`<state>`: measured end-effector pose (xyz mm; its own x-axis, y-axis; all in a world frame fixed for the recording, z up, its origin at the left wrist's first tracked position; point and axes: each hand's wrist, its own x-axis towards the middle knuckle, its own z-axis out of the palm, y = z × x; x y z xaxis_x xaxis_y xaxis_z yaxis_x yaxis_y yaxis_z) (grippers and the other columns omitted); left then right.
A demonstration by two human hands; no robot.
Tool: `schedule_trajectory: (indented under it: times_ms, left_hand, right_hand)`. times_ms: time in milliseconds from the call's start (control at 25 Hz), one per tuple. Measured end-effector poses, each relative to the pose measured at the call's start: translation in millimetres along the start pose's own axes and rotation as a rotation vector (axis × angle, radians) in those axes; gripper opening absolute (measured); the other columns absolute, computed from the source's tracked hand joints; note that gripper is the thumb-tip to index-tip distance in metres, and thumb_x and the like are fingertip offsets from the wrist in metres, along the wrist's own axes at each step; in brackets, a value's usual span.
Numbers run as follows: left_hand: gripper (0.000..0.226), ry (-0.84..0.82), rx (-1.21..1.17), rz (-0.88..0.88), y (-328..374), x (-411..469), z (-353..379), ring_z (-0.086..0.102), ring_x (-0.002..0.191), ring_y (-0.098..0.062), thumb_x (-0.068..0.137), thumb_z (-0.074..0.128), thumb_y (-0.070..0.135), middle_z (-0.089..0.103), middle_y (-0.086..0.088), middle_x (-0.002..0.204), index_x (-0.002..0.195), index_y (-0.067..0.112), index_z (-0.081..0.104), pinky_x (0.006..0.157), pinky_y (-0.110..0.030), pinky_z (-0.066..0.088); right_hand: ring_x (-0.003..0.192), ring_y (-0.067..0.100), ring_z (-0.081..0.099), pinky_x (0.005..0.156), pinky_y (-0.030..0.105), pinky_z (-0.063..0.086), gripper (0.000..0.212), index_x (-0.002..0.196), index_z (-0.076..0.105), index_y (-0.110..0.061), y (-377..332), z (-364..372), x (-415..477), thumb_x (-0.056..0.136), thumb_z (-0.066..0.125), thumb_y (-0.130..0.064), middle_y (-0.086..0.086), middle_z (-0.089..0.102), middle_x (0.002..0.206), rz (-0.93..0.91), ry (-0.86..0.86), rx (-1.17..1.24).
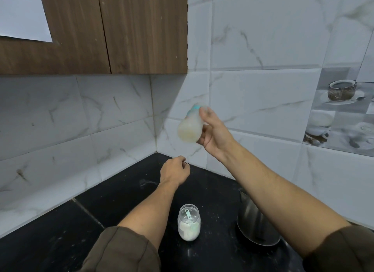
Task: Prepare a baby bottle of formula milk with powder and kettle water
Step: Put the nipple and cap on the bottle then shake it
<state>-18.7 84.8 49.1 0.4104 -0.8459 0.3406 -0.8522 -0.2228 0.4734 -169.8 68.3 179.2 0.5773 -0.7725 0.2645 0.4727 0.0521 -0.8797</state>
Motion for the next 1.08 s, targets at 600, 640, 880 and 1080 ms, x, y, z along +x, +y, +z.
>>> schedule_trajectory:
  times_ms: [600,640,880,1080]
  left_hand:
    - [0.027,0.000,0.042,0.027,-3.8,2.7,4.0,0.068,0.105,-0.022,0.101,0.057,0.030,0.076,0.000,0.113,0.121,0.019,0.070,0.083,-0.034,0.051]
    - [0.026,0.002,0.041,0.027,-4.4,3.6,4.0,0.068,0.103,-0.020,0.101,0.057,0.029,0.076,0.001,0.113,0.122,0.019,0.070,0.083,-0.033,0.051]
    - [0.030,0.002,0.050,0.027,-9.2,4.3,5.8,0.068,0.107,-0.022,0.100,0.055,0.030,0.076,0.001,0.114,0.125,0.019,0.069,0.084,-0.033,0.050]
    - [0.029,-0.008,0.046,0.043,-6.2,2.9,9.0,0.067,0.108,-0.024,0.101,0.054,0.029,0.075,0.000,0.112,0.122,0.020,0.070,0.085,-0.035,0.051]
  right_hand:
    - [0.095,0.030,0.075,0.073,0.038,0.064,0.049,0.135,0.056,-0.018,-5.4,4.3,-3.2,0.095,0.071,-0.041,0.014,0.074,0.108,0.074,0.004,-0.045]
    - [0.103,0.033,0.072,0.076,0.041,0.063,0.050,0.140,0.054,-0.022,-2.8,3.1,-5.6,0.095,0.070,-0.038,0.016,0.072,0.116,0.056,-0.102,-0.152]
    - [0.100,0.031,0.075,0.077,0.040,0.062,0.078,0.158,0.032,-0.040,-11.9,10.5,1.6,0.095,0.075,-0.026,0.015,0.063,0.141,-0.211,0.173,0.056]
    - [0.106,0.027,0.075,0.083,0.042,0.062,0.082,0.157,0.033,-0.043,-13.9,12.8,-15.0,0.094,0.076,-0.014,0.007,0.075,0.117,-0.234,-0.146,-0.506]
